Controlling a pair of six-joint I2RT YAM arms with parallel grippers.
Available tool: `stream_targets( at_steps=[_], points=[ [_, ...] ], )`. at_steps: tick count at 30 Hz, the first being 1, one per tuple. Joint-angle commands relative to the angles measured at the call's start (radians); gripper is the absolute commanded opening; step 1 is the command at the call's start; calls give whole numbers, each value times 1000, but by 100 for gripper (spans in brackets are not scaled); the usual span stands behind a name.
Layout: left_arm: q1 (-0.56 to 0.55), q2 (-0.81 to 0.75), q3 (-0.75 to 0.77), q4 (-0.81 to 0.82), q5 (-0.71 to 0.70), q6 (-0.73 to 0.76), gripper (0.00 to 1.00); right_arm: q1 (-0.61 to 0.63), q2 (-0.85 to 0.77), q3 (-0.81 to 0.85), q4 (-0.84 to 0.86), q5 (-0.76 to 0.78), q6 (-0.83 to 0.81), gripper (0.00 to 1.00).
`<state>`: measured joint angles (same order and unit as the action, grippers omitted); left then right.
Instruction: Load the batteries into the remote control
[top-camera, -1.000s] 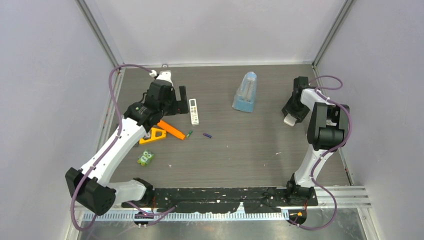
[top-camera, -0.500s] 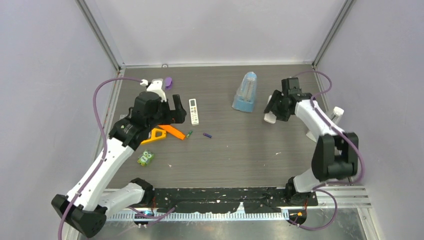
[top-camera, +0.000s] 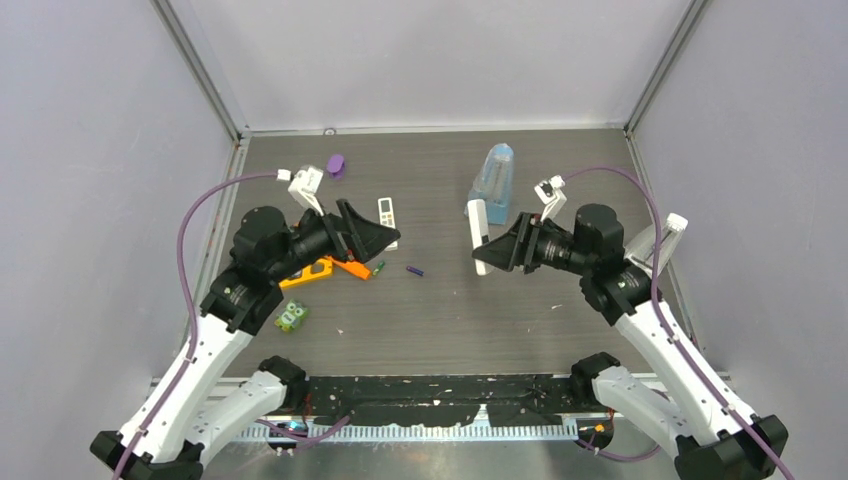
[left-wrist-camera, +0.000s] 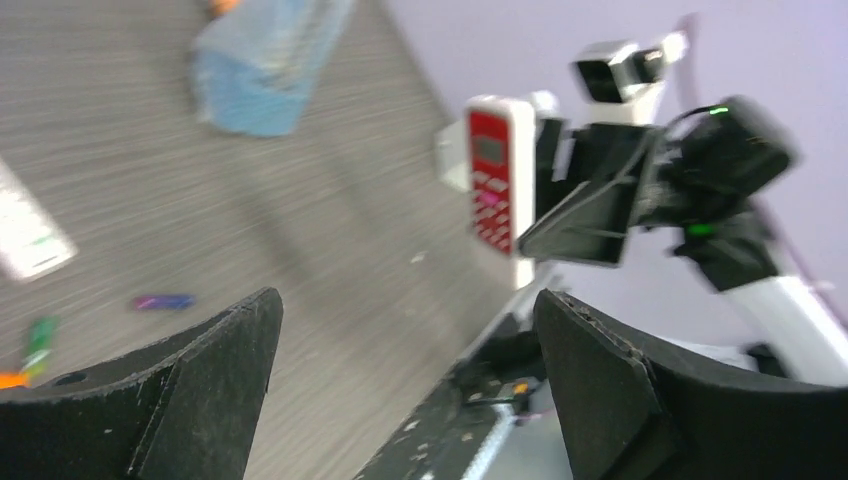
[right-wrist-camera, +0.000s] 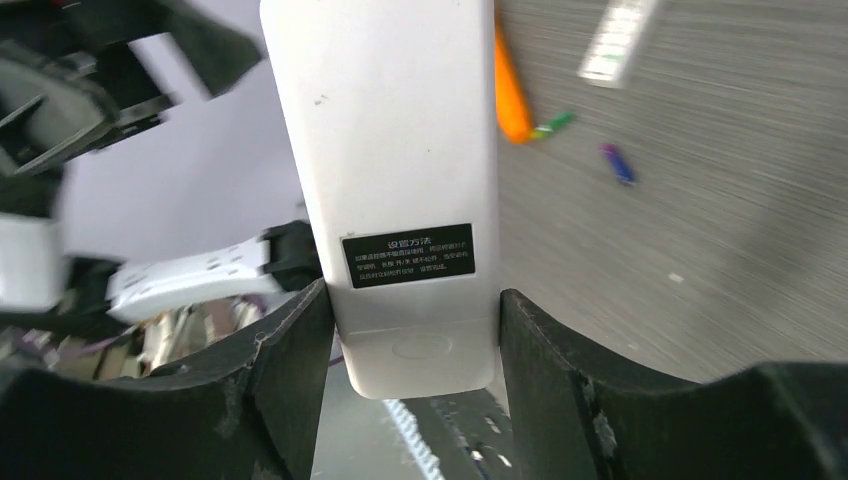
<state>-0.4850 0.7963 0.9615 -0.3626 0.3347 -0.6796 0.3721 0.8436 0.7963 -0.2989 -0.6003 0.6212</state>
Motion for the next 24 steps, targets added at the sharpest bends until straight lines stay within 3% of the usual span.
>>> stream_targets(
  at_steps=[1,4,12,14,20,24],
  points=[
    [-9,-17,-79,502,288,-271,98,34,-72,-30,371,-230,197,29],
    [-47,26,-105,732,374,-354,95,62,-70,-13,509,-271,291,32],
    [-179,120,-6,740,312,-311,93,109,27,50,913,-368,583,33],
    [-190,119,-5,776,291,-308,94,115,35,61,931,-370,613,33],
    [-222,140,14,813,279,-299,95,138,41,92,800,-349,509,33],
    [-224,117,22,716,193,-248,95,201,50,238,359,-212,179,33]
  ],
)
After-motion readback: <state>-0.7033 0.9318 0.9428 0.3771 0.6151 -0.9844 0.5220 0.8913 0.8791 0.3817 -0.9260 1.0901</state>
